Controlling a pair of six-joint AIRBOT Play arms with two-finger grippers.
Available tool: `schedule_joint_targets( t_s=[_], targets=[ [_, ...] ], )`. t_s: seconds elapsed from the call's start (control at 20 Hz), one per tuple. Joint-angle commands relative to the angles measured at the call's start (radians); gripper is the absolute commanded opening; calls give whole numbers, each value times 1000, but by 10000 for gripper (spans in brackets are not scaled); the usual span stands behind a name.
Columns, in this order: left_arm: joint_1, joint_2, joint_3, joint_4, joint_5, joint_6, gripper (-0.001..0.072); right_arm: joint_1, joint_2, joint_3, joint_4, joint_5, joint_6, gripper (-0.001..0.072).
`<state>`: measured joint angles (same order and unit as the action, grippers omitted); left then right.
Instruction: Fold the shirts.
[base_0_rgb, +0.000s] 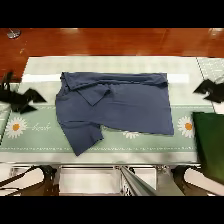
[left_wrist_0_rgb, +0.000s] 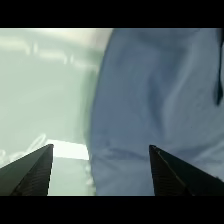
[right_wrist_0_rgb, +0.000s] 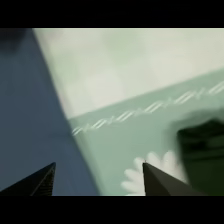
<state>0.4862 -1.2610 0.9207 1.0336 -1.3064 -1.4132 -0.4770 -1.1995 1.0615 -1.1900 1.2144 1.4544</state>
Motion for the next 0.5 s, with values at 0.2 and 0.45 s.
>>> schedule_joint_targets(
  t_s=[0.2,0.45],
  targets=[
    [137,72,-417,-405,97,343,702,-54,407,-524,423,-39,-169,616],
    [28,25,-421,-405,205,319,700,-54,412,-530,424,-9,-168,616]
  ],
)
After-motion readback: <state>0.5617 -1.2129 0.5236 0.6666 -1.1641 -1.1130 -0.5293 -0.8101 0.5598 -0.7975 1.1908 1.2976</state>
